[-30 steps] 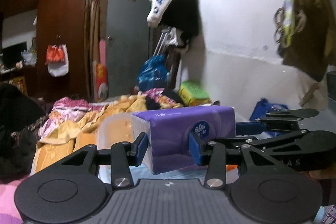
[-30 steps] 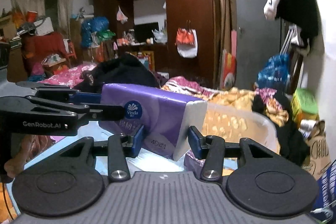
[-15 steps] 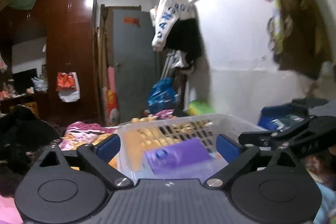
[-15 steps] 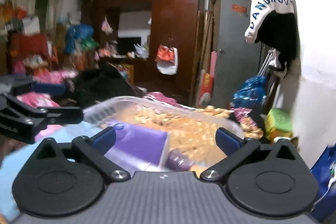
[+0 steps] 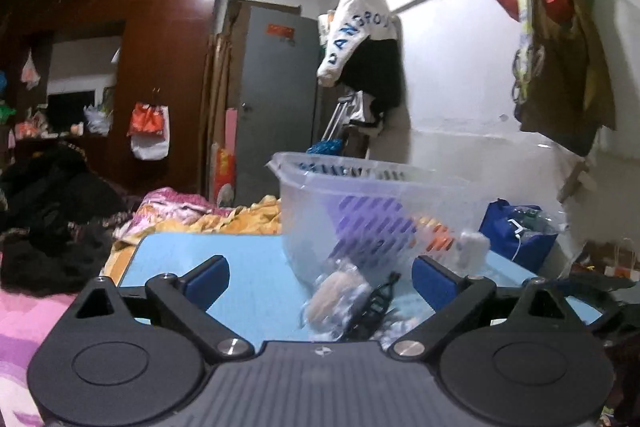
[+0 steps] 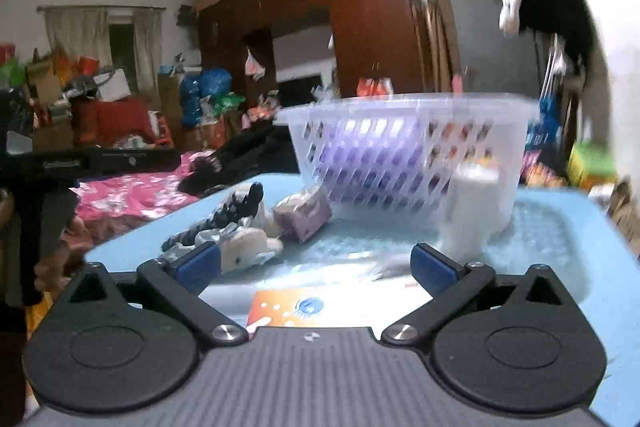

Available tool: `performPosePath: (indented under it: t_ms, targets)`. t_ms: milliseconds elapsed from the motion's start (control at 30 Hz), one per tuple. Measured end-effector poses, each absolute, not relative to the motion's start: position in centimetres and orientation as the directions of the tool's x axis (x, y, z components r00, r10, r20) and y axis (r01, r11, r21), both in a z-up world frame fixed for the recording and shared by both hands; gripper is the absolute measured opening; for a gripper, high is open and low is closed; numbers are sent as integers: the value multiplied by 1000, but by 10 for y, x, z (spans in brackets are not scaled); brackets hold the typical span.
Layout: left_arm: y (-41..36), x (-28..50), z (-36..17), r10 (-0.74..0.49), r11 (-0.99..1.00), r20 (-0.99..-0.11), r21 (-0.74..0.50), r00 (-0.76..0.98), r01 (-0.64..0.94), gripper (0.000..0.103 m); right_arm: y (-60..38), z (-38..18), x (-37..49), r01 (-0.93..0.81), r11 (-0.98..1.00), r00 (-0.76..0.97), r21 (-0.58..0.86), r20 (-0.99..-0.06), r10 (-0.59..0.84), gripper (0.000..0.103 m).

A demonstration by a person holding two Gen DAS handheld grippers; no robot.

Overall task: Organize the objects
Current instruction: 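Grasp the white roll with the right gripper while the left gripper grasps the clear plastic bag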

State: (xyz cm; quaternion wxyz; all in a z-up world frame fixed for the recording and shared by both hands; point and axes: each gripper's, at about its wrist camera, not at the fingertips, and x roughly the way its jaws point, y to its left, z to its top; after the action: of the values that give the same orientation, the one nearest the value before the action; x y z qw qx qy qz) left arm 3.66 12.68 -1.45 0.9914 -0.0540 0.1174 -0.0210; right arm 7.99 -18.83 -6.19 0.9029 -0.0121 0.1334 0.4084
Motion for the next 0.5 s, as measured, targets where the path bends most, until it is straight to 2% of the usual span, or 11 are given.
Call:
performPosePath:
  t_ms: [133, 300, 400, 500]
  targets:
    - [124, 35, -19, -75, 993, -237, -103, 969, 52, 99, -207, -58, 89, -711, 693, 662, 117, -219, 716, 103]
    - [112, 50, -12, -86, 993, -270, -101, 959, 60, 99, -218, -61, 113, -630, 766, 725, 129, -254, 640, 103]
    - [107, 79, 3, -69, 994, -337, -100, 939, 37, 99, -216, -56, 139, -583, 799, 744, 149, -298, 598, 103]
    - [103, 126, 11, -47, 996, -489, -84, 871, 7, 99, -211, -54, 166, -538, 829, 753, 149, -357, 553, 103]
